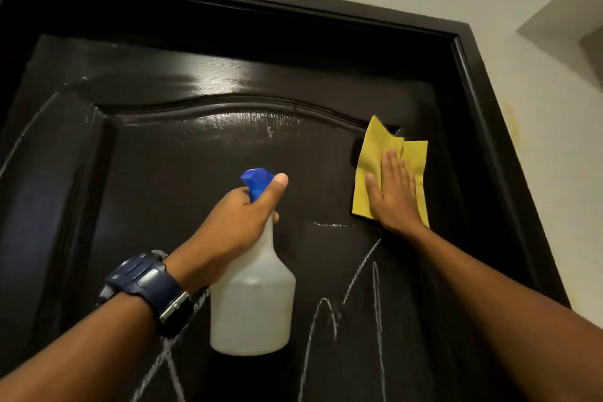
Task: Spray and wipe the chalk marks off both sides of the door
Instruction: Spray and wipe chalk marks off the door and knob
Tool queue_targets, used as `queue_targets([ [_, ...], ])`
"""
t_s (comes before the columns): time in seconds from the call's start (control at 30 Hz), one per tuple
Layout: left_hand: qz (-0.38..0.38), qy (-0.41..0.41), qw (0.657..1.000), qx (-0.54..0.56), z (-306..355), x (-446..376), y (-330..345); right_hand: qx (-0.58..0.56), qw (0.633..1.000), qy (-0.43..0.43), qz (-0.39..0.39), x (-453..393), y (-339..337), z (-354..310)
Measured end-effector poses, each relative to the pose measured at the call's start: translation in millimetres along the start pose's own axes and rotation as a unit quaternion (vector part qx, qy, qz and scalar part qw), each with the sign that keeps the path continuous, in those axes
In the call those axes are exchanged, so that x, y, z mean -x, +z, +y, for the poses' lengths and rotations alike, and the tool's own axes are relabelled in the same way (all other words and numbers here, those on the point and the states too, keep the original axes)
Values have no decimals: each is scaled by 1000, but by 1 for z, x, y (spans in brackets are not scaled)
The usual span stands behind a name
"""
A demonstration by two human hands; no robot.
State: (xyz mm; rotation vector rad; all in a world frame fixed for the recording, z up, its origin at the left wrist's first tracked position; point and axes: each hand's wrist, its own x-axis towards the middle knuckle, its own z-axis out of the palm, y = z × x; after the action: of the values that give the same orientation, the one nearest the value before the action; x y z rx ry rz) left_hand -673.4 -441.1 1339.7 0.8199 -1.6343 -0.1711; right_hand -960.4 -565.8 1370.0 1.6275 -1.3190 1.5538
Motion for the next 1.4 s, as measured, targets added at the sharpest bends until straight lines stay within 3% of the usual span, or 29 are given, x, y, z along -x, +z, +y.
queue_targets([
  [0.2, -4, -20, 1000, 12, 13, 15, 76, 54, 991, -104, -65, 137, 6, 77],
  [0.37, -37, -36, 999, 7, 22, 33, 115, 104, 986, -110, -75, 220, 20, 121],
  [0.77, -12, -89, 995, -32, 1, 60, 129, 112, 991, -70, -36, 125, 23, 69],
  [1.0, 74, -58, 992, -85, -19, 101, 109, 91, 980, -164, -69, 218, 41, 60],
  [1.27, 114, -74, 985, -103, -48, 121, 94, 92, 982, -166, -12, 52, 38, -32],
  [1.4, 136, -75, 983, -95, -54, 113, 78, 76, 981, -177, -9, 119, 51, -20],
])
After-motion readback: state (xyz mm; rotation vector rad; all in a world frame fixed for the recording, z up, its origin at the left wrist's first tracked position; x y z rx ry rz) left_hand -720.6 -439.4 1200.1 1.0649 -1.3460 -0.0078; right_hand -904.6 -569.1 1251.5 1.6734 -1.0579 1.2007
